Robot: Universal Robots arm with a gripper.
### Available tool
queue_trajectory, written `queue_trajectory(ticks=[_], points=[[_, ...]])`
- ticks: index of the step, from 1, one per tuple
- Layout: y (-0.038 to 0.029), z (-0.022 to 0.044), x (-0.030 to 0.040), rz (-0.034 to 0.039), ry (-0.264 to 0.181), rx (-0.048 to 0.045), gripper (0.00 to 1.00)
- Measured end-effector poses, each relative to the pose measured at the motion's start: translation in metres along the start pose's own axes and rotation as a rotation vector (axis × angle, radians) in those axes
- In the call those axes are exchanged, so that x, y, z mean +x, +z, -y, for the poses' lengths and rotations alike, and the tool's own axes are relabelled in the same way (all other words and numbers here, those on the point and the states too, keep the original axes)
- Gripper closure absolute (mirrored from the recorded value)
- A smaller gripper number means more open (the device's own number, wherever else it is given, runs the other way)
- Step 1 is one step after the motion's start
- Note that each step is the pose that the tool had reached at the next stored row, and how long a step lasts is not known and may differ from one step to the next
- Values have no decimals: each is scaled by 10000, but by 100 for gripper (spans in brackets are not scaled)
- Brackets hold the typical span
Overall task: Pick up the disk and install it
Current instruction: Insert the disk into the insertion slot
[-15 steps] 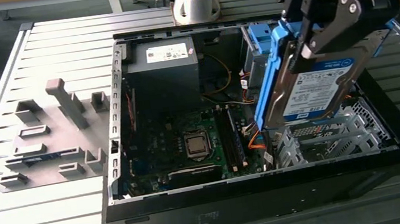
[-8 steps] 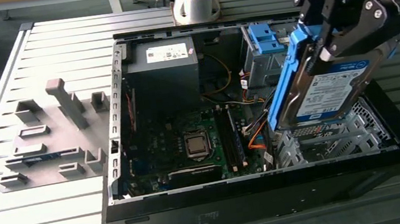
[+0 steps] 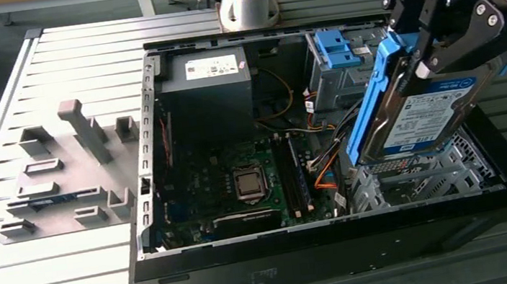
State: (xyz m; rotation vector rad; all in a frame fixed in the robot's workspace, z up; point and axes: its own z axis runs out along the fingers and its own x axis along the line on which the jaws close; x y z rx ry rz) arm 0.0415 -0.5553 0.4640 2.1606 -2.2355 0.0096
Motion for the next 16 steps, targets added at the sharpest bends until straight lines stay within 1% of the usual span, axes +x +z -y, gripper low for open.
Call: queue_trajectory(ticks=[9,11,14,16], points=[[1,6,0,0,-2,1,63],[3,32,0,3,-1,-4,63],[6,105,-3,-2,-2,-24,63],[12,137,-5,-2,-3,-28,63]])
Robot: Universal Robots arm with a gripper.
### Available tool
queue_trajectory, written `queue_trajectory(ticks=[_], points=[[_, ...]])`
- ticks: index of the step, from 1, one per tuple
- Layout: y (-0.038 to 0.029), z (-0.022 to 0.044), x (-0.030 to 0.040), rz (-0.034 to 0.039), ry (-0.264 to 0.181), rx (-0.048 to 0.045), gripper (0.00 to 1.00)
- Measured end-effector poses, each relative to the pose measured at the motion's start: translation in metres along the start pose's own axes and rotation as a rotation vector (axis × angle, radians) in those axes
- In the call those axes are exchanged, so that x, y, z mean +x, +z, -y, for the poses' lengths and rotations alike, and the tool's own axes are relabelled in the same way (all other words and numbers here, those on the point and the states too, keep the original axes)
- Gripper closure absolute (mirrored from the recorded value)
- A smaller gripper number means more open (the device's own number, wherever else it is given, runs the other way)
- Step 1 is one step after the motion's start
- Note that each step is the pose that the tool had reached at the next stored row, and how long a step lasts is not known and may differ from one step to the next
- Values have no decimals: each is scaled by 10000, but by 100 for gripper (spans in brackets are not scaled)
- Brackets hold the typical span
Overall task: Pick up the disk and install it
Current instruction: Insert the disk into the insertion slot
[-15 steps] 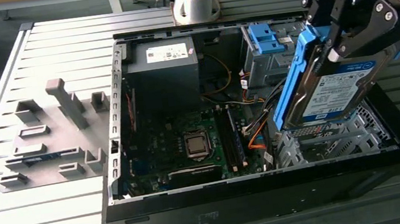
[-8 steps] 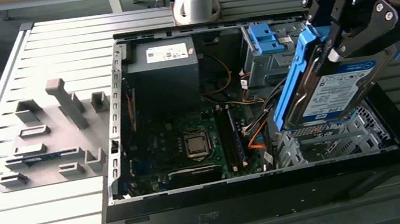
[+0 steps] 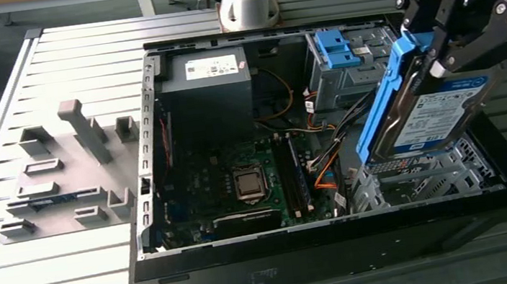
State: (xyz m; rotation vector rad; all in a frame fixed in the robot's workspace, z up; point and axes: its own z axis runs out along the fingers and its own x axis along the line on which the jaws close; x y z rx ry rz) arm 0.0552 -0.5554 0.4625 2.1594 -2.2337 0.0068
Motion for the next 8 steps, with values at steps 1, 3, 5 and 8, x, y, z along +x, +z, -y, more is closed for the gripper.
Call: queue_trajectory(ticks=[1,3,5,8], points=[[4,10,0,0,1,0,63],[10,34,-1,1,0,0,63],[19,54,-2,1,1,0,63],[39,87,-3,2,1,0,63]])
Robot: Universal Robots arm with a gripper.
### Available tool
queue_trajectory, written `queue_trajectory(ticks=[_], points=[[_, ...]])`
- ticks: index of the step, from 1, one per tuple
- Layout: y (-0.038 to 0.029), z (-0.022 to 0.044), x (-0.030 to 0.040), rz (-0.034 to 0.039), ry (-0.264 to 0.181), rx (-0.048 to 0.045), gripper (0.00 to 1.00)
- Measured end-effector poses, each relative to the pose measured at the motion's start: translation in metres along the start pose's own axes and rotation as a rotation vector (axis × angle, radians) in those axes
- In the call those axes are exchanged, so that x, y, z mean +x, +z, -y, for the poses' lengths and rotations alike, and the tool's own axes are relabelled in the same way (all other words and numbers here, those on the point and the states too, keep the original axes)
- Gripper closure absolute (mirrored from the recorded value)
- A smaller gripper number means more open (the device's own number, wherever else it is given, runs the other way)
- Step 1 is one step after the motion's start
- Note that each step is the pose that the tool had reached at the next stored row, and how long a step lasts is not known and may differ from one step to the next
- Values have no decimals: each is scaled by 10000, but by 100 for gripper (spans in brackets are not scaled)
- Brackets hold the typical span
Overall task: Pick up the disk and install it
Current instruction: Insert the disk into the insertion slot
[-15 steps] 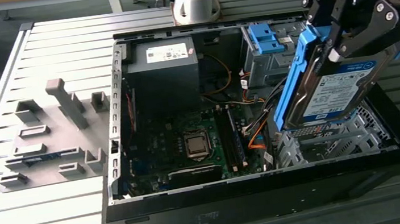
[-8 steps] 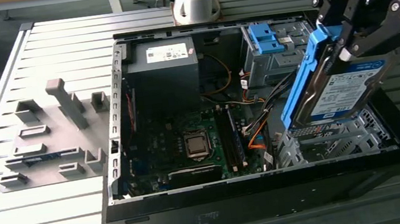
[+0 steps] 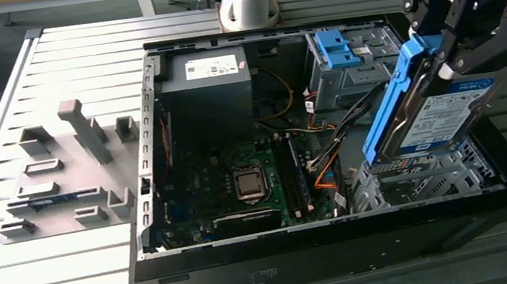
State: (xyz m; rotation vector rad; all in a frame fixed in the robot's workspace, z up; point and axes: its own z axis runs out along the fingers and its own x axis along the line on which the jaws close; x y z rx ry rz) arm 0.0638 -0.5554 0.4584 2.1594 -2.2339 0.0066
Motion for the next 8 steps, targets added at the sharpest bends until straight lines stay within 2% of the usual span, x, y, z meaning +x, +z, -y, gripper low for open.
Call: queue_trajectory(ticks=[8], points=[[81,69,-1,0,0,0,63]])
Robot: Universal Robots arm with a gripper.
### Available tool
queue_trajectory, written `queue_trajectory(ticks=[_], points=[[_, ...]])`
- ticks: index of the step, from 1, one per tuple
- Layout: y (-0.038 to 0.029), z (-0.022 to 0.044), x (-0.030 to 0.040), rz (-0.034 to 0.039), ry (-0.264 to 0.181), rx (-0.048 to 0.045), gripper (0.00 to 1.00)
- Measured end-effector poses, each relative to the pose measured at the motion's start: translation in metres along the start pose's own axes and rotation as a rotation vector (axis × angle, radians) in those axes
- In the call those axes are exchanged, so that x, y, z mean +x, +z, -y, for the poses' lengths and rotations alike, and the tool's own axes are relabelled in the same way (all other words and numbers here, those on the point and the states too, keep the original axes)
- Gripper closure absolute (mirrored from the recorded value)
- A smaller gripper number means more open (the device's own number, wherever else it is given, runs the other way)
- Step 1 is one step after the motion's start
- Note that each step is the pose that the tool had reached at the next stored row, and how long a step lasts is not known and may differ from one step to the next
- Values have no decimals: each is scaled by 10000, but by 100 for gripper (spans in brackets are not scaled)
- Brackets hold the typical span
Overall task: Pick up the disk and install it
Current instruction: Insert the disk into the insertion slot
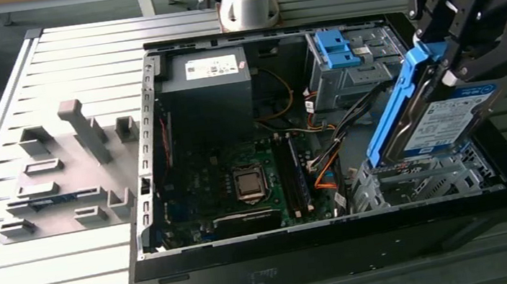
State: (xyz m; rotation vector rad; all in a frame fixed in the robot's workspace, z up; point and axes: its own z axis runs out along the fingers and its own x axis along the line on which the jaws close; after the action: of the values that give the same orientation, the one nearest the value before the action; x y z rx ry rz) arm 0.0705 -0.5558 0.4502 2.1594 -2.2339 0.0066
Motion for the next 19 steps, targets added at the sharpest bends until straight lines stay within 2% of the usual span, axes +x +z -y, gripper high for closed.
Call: queue_trajectory(ticks=[8,12,13,15,16,19], points=[[75,28,24,6,-1,-1,63],[97,30,64,126,-3,-5,63],[101,30,71,188,-4,-7,63],[105,30,82,380,-9,-13,63],[109,30,86,406,-9,-13,63],[112,31,89,403,-9,-14,63]])
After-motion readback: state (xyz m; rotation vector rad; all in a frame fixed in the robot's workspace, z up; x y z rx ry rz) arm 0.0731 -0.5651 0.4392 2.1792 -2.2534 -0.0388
